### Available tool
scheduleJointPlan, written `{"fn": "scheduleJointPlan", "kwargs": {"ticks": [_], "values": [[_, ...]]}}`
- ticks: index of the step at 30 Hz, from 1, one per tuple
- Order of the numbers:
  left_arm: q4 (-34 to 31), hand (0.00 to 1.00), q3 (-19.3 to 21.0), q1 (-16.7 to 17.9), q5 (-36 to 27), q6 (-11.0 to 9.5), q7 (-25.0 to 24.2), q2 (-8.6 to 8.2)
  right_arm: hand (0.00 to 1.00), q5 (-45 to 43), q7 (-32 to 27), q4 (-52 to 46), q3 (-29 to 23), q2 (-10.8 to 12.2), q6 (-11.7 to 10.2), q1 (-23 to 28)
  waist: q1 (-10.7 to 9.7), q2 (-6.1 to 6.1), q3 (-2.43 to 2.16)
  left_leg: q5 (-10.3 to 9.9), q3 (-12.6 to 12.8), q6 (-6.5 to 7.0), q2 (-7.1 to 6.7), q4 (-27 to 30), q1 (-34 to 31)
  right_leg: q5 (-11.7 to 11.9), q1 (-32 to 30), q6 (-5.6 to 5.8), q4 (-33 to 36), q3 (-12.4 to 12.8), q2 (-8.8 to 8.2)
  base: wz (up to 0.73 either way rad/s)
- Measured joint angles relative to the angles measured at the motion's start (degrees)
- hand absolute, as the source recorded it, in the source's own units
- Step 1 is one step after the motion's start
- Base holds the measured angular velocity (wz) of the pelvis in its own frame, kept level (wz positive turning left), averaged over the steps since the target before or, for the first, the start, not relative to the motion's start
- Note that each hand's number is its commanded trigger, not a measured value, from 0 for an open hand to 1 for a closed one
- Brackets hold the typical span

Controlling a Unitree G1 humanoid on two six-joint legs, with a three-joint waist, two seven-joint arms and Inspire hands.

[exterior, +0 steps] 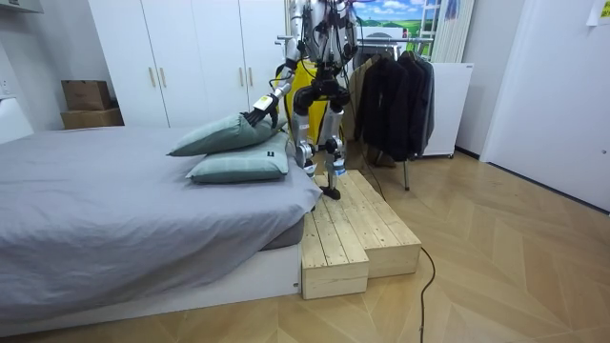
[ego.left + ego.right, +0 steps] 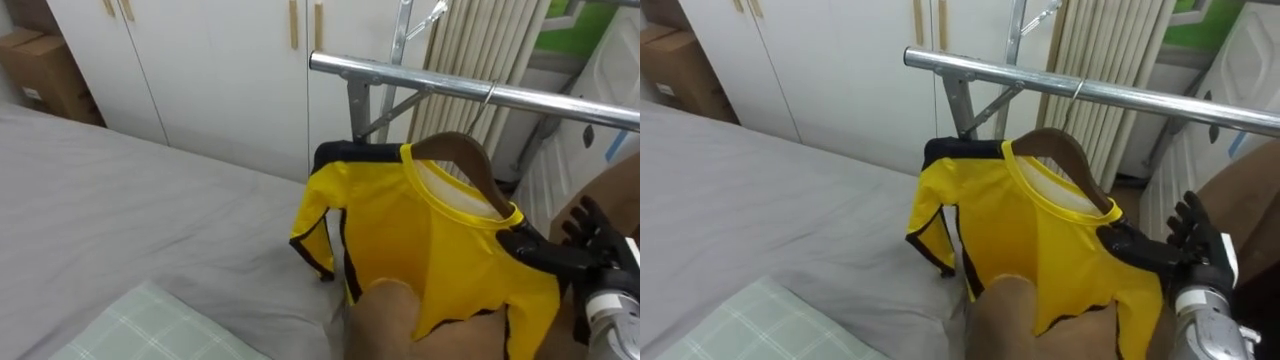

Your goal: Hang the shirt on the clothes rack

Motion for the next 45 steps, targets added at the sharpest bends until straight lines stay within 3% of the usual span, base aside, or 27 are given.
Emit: {"fn": "scheduleJointPlan", "kwargs": {"ticks": [10, 16, 19, 23, 29, 33, 38, 41, 45], "values": [[0.01, 0.00, 0.96, 0.01, 0.00, 0.00, 0.01, -0.01, 0.00, -0.20, -0.02, -2.23, 0.00, -0.01, 0.00, 0.16, -0.48, -0.36, 0.11, -0.14, 0.66, 0.02, -0.01, -0.01, -0.11, -0.41, -0.71, 0.01, 0.84, 0.47, 0.13, -0.02], [0.23, 0.00, 1.04, 0.06, 0.00, 0.01, 0.12, -0.01, 0.00, -2.40, -0.74, -3.73, -0.10, 0.00, 0.00, 3.00, -1.33, -0.37, 0.09, -0.25, 0.60, 0.04, -0.01, -0.02, -0.14, -0.68, -0.59, 0.14, 0.86, 0.44, 0.09, 0.02], [0.39, 0.00, 1.54, 0.06, -0.15, 0.01, 0.19, -0.01, 0.00, -2.35, -0.64, -5.79, -0.67, 0.01, 0.00, 6.17, -2.10, -0.36, 0.08, -0.28, 0.57, 0.08, -0.02, -0.06, -0.20, -0.67, -0.61, 0.12, 0.83, 0.49, 0.08, 0.02], [0.95, 0.00, 1.60, 0.06, -2.50, 0.01, 0.37, 0.00, 0.00, -2.44, -0.05, -6.62, -0.86, 0.50, 0.00, 8.55, -4.59, -0.36, 0.08, -0.42, 0.66, 0.11, -0.06, -0.04, -0.21, -0.79, -0.66, 0.16, 0.85, 0.98, 0.14, -0.05], [1.01, 0.00, 1.94, 0.17, -3.51, 0.00, 0.08, 0.03, 0.00, -4.49, 0.55, -6.46, -2.65, 1.15, -0.03, 15.05, -4.77, -0.33, 0.07, -0.60, 1.01, 0.14, -0.10, -0.05, -0.07, -0.85, -0.69, 0.25, 0.82, 2.13, 0.45, -0.03], [1.36, 0.00, 2.24, 0.20, -3.57, 0.00, -1.10, 0.05, 0.00, -7.45, 2.57, -2.31, -3.77, 3.87, -1.26, 18.69, -4.78, 0.25, 0.16, -0.71, 1.19, 0.14, -0.07, -0.13, 0.63, -0.91, -0.06, 0.32, 0.79, 1.95, 0.40, -0.01], [2.36, 0.00, 2.24, 0.31, -4.65, 0.00, -3.53, 0.06, 0.00, -11.73, 4.54, 5.13, -3.66, 5.98, -1.22, 21.45, -4.79, 1.44, 0.17, -0.97, 2.15, 0.31, -0.08, -0.15, 1.03, -1.17, 0.05, 0.81, 0.83, 3.11, 0.54, -0.10], [2.34, 0.00, 2.21, 0.31, -4.83, -0.02, -4.47, 0.24, 0.00, -13.17, 5.92, 8.22, -3.43, 6.26, -1.49, 21.64, -5.11, 1.71, 0.07, -1.04, 2.25, 0.42, -0.13, -0.04, 0.50, -1.08, -0.48, 0.98, 0.83, 2.37, 0.25, -0.02], [2.38, 0.00, 1.92, 0.32, -10.29, -0.25, -6.35, 1.07, 0.00, -13.14, 8.72, 15.57, -1.20, 6.67, -3.45, 21.29, -5.88, 1.92, 0.12, -0.99, 2.23, 0.33, -0.03, 0.03, 0.45, -0.89, -0.51, 0.72, 0.85, 1.74, 0.13, 0.02]]}}
